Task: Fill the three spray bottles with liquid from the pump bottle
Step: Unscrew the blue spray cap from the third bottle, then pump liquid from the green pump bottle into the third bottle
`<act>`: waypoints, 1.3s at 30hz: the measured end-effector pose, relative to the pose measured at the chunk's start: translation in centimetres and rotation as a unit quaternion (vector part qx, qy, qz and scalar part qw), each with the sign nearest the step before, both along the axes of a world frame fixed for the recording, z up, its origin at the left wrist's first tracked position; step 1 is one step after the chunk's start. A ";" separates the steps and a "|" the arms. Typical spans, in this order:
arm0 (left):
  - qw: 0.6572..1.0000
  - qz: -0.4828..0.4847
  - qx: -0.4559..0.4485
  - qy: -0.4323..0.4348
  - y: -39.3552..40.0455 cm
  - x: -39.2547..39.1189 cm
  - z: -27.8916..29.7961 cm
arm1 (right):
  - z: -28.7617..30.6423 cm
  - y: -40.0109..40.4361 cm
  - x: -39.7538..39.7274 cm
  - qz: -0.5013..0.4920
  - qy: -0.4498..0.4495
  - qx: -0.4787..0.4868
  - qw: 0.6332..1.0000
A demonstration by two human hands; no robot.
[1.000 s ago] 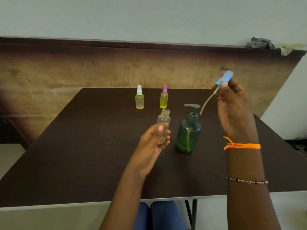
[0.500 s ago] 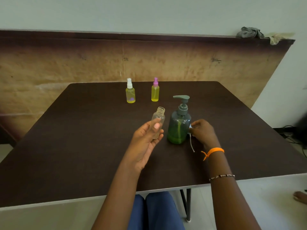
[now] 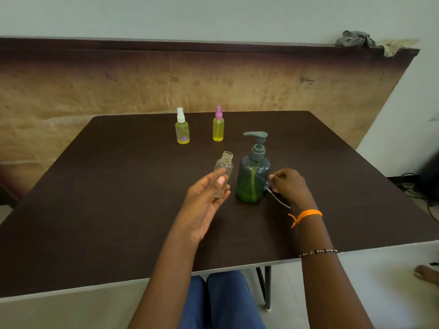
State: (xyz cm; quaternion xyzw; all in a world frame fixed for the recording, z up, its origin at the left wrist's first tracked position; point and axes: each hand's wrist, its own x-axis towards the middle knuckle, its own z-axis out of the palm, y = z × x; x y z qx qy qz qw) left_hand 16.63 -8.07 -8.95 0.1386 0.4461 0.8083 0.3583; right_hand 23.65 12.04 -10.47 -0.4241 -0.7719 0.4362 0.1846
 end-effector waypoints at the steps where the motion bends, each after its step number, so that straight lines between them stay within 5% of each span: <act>1: 1.000 -0.001 -0.002 0.001 0.0 0.1 0.0 | 0.0 0.1 0.1 0.002 0.000 -0.007 1.000; 8: 1.000 -0.011 -0.012 0.004 0.2 0.3 0.1 | 0.4 0.3 0.4 0.027 -0.022 -0.016 0.999; 11: 1.000 -0.012 -0.015 0.001 0.1 0.3 0.1 | 0.9 0.0 0.8 0.019 -0.041 0.051 0.998; 14: 1.000 -0.015 -0.016 0.008 0.2 0.3 0.3 | 2.9 -1.3 1.1 -0.012 0.088 0.161 0.983; 17: 1.000 -0.015 -0.017 0.018 0.8 0.4 0.6 | 5.4 -3.1 0.7 -0.004 0.271 0.248 0.930; 20: 1.000 -0.003 -0.016 0.026 1.7 0.6 1.0 | 6.9 -4.3 -0.1 0.028 0.328 0.344 0.879; 29: 0.999 0.027 -0.001 0.040 2.6 0.2 1.6 | 6.9 -6.0 -1.4 0.058 0.228 0.525 0.818; 39: 0.998 0.018 0.020 0.050 3.0 -0.4 1.4 | 6.4 -6.6 -2.0 0.019 0.228 0.542 0.808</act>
